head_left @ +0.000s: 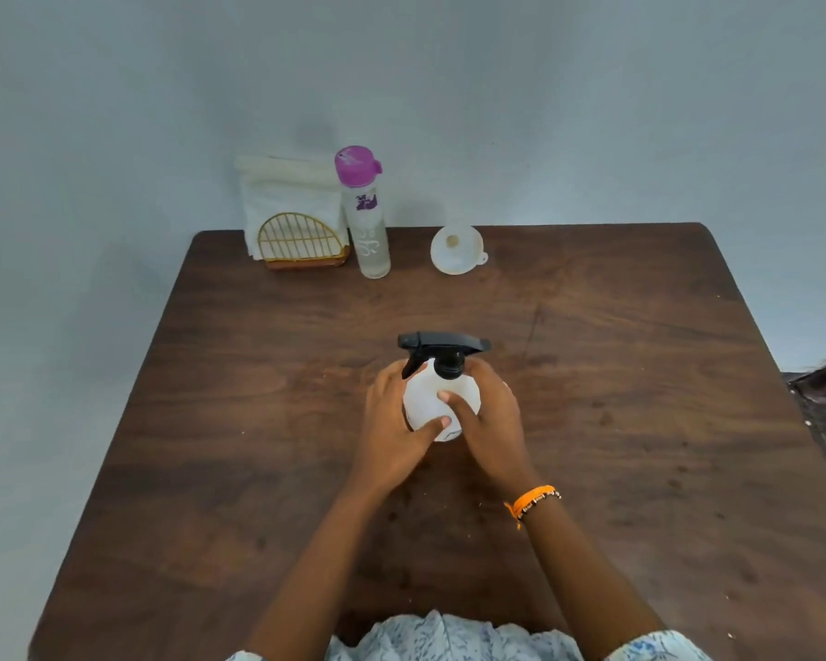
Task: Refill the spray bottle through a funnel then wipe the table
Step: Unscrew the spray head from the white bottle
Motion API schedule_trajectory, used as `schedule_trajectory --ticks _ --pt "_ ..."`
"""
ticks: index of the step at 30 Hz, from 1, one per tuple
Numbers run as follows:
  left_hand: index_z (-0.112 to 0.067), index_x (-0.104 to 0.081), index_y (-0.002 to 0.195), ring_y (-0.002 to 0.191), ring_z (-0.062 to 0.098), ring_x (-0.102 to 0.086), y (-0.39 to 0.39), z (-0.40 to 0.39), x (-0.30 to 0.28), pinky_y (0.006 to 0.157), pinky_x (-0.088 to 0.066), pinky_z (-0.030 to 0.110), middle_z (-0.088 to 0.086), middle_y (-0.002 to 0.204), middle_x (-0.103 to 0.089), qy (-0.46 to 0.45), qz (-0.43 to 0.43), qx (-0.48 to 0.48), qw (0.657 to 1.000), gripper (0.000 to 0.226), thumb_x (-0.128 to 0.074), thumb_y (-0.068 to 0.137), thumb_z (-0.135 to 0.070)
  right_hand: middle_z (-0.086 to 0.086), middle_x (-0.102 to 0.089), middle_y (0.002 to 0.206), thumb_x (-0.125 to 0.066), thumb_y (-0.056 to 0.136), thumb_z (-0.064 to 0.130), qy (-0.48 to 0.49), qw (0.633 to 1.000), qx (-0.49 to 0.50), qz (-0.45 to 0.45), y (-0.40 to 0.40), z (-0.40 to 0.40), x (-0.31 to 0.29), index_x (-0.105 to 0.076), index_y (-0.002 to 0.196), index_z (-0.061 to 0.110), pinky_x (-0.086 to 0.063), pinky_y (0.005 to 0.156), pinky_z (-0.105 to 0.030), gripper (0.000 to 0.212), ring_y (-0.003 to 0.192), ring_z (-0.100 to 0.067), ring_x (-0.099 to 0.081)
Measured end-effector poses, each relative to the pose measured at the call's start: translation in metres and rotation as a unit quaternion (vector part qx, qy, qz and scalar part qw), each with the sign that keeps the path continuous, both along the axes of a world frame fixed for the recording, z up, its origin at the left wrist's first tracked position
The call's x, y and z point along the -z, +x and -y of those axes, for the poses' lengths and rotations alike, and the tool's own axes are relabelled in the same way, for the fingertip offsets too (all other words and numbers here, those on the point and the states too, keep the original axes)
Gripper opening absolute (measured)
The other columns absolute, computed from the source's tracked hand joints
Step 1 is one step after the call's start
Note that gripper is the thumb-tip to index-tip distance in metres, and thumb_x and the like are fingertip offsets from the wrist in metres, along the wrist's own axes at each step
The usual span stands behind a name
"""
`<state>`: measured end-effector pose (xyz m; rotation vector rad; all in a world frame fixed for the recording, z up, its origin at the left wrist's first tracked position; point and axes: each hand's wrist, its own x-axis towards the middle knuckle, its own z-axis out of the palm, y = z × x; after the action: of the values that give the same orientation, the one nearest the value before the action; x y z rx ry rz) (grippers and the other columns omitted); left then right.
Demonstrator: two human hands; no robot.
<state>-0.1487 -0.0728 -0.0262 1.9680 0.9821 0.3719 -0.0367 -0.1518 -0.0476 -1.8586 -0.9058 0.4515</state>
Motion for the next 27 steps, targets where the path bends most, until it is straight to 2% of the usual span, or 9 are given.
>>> schedule_trajectory --ticks 3,6,8,10,12,15,19,23,27 --pt "-0.027 -0.043 0.134 0.129 0.005 -0.030 -0.011 0.006 0.007 0.106 -0.030 0.028 -0.013 0.139 -0.038 -0.010 -0.005 0.030 0.999 0.066 -0.073 0.075 -0.025 0.008 -0.062 0.112 -0.047 0.082 0.049 -0.024 0.999 -0.005 0.031 -0.016 0.007 0.001 -0.054 0.113 0.024 -0.041 0.093 -0.054 0.040 0.102 -0.014 -0.056" --pt "-0.027 -0.045 0.131 0.124 0.009 -0.041 -0.017 0.011 0.017 0.104 -0.040 0.037 -0.010 0.134 -0.049 -0.031 0.016 0.054 0.998 0.064 -0.073 0.074 -0.028 0.007 -0.062 0.110 -0.047 0.082 0.049 -0.036 0.998 -0.001 0.052 -0.023 0.012 -0.004 -0.055 0.112 0.022 -0.039 0.095 -0.054 0.042 0.099 -0.012 -0.055" --pt "-0.029 -0.040 0.134 0.126 0.008 -0.041 -0.019 0.014 0.022 0.103 -0.039 0.024 -0.015 0.136 -0.045 -0.044 0.032 0.060 0.997 0.066 -0.069 0.074 -0.033 0.010 -0.062 0.106 -0.053 0.082 0.045 -0.032 0.998 0.003 0.049 -0.022 0.014 -0.007 -0.055 0.109 0.023 -0.040 0.092 -0.052 0.035 0.095 -0.008 -0.052" --pt "-0.031 -0.034 0.137 0.128 0.002 -0.036 -0.022 0.014 0.025 0.098 -0.030 0.007 -0.019 0.138 -0.039 -0.054 0.042 0.069 0.995 0.069 -0.066 0.076 -0.035 0.015 -0.059 0.102 -0.058 0.079 0.045 -0.032 0.998 0.005 0.046 -0.020 0.015 -0.010 -0.055 0.104 0.025 -0.042 0.090 -0.050 0.032 0.092 -0.005 -0.050" --pt "-0.027 -0.031 0.141 0.130 0.001 -0.035 -0.023 0.014 0.028 0.097 -0.028 0.005 -0.015 0.144 -0.037 -0.056 0.051 0.078 0.994 0.071 -0.063 0.079 -0.040 0.016 -0.059 0.101 -0.061 0.075 0.050 -0.021 0.999 0.020 0.026 -0.021 0.015 -0.015 -0.054 0.102 0.028 -0.045 0.088 -0.048 0.035 0.095 -0.005 -0.052" --pt "-0.030 -0.026 0.142 0.132 -0.005 -0.028 -0.022 0.012 0.031 0.097 -0.023 -0.001 -0.014 0.148 -0.030 -0.061 0.054 0.082 0.993 0.075 -0.059 0.077 -0.046 0.013 -0.060 0.102 -0.068 0.071 0.046 0.015 0.998 0.057 -0.012 -0.025 0.009 -0.025 -0.053 0.104 0.028 -0.050 0.083 -0.044 0.040 0.098 -0.007 -0.055" --pt "-0.037 -0.020 0.140 0.130 -0.010 -0.022 -0.022 0.011 0.034 0.094 -0.017 -0.005 -0.019 0.147 -0.024 -0.064 0.056 0.079 0.993 0.073 -0.062 0.081 -0.033 0.011 -0.061 0.096 -0.073 0.067 0.045 0.039 0.996 0.082 -0.007 -0.030 0.001 -0.031 -0.057 0.100 0.023 -0.050 0.081 -0.042 0.042 0.095 -0.011 -0.057" --pt "-0.033 -0.026 0.140 0.128 -0.004 -0.028 -0.022 0.009 0.039 0.091 -0.021 -0.007 -0.013 0.148 -0.027 -0.076 0.066 0.074 0.992 0.072 -0.068 0.083 -0.019 0.017 -0.058 0.094 -0.070 0.069 0.048 0.028 0.996 0.085 0.031 -0.029 0.001 -0.031 -0.062 0.100 0.023 -0.046 0.086 -0.048 0.041 0.096 -0.010 -0.051" --pt "-0.024 -0.031 0.141 0.125 -0.002 -0.031 -0.023 0.008 0.042 0.088 -0.025 -0.007 -0.013 0.142 -0.032 -0.089 0.066 0.072 0.991 0.070 -0.068 0.083 -0.017 0.022 -0.057 0.097 -0.064 0.070 0.051 0.008 0.996 0.058 0.065 -0.022 0.003 -0.032 -0.066 0.098 0.025 -0.031 0.101 -0.057 0.039 0.100 0.000 -0.042"
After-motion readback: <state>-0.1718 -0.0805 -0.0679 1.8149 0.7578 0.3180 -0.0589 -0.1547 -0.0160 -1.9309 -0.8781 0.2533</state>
